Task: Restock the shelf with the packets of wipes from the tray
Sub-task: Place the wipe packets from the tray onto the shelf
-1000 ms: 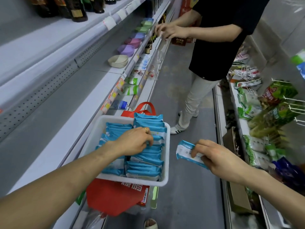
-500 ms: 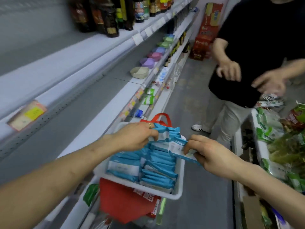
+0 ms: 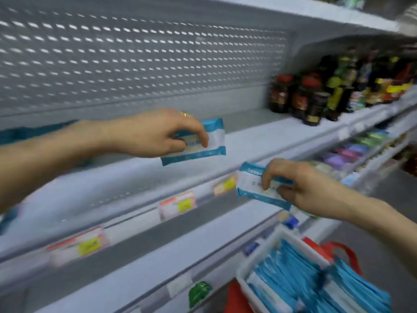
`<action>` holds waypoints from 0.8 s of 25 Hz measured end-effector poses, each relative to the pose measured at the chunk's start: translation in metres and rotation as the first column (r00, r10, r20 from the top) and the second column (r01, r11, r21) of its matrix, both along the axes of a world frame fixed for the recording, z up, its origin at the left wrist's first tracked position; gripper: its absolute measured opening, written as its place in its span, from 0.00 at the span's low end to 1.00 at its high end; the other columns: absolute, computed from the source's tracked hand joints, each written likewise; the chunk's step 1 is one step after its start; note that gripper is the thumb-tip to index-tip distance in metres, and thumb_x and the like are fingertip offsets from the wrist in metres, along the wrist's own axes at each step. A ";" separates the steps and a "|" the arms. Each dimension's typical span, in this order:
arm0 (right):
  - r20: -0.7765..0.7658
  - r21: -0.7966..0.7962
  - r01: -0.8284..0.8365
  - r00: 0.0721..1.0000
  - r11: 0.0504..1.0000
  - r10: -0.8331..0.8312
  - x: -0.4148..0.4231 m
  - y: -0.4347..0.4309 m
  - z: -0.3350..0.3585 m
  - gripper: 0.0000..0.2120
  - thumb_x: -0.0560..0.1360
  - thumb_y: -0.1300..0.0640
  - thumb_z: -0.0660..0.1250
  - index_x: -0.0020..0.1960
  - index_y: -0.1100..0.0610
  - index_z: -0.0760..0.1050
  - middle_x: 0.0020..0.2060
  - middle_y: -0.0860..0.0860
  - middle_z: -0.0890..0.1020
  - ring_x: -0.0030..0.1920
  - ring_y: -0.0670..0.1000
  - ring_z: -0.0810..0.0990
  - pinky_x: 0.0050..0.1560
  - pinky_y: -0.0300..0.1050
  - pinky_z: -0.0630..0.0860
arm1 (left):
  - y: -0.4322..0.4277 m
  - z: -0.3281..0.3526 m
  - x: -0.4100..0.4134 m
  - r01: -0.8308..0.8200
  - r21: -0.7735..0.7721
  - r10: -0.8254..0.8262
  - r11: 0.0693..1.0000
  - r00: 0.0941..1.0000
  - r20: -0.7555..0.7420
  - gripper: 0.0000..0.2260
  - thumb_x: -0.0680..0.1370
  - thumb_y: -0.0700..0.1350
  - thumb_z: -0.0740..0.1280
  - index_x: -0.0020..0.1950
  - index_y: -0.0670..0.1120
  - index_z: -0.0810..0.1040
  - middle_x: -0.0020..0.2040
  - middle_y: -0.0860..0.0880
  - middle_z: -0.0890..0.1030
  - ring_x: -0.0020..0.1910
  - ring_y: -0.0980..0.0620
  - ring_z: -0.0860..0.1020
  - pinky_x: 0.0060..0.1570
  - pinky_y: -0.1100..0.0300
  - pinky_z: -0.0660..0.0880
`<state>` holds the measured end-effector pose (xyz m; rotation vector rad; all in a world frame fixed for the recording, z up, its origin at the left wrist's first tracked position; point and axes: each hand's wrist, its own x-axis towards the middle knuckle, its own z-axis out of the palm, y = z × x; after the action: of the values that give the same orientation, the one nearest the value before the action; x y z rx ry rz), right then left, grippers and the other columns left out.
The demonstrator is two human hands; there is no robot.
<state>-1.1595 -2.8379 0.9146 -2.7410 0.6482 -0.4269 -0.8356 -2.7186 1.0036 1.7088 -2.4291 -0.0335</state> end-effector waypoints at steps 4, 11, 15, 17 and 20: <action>0.049 -0.018 -0.191 0.980 0.981 0.192 0.109 -0.004 0.050 0.20 0.71 0.70 0.67 0.50 0.45 0.77 0.49 0.41 0.78 0.50 0.46 0.78 0.50 0.41 0.72 | 0.078 0.037 0.083 -0.262 -0.025 0.263 0.965 0.965 0.013 0.19 0.78 0.41 0.65 0.62 0.63 0.78 0.59 0.62 0.78 0.53 0.62 0.76 0.55 0.62 0.72; -0.040 -0.022 -0.455 0.890 0.890 0.454 0.301 0.031 0.068 0.21 0.73 0.69 0.63 0.50 0.42 0.77 0.52 0.36 0.78 0.49 0.47 0.78 0.52 0.51 0.77 | 0.219 0.052 0.176 -0.580 -0.038 0.580 0.814 0.815 -0.012 0.24 0.78 0.38 0.67 0.60 0.69 0.77 0.62 0.65 0.76 0.60 0.57 0.76 0.64 0.50 0.72; -0.077 0.028 -0.536 0.840 0.844 0.537 0.385 0.059 0.053 0.21 0.73 0.66 0.61 0.52 0.41 0.77 0.57 0.33 0.76 0.53 0.49 0.79 0.58 0.54 0.77 | 0.270 0.048 0.194 -0.671 -0.048 0.671 0.739 0.741 -0.026 0.22 0.77 0.41 0.66 0.60 0.70 0.76 0.62 0.63 0.76 0.60 0.54 0.77 0.63 0.47 0.73; -0.127 0.065 -0.553 0.821 0.830 0.557 0.416 0.067 0.043 0.21 0.73 0.66 0.61 0.53 0.40 0.76 0.59 0.38 0.77 0.54 0.50 0.79 0.59 0.56 0.77 | 0.284 0.047 0.199 -0.705 -0.023 0.704 0.709 0.709 -0.029 0.21 0.74 0.46 0.63 0.61 0.69 0.76 0.63 0.62 0.76 0.61 0.54 0.76 0.64 0.48 0.72; -0.161 0.053 -0.582 0.797 0.812 0.582 0.451 0.076 0.033 0.22 0.73 0.67 0.61 0.52 0.40 0.75 0.57 0.40 0.78 0.49 0.51 0.80 0.55 0.56 0.78 | 0.299 0.048 0.205 -0.748 0.012 0.748 0.664 0.664 -0.013 0.21 0.78 0.43 0.65 0.61 0.69 0.75 0.64 0.64 0.74 0.61 0.58 0.74 0.65 0.53 0.71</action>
<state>-0.7082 -2.7621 0.9471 -2.8034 -0.1884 -0.0423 -0.6304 -2.4193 1.0513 2.5509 -1.5103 0.0532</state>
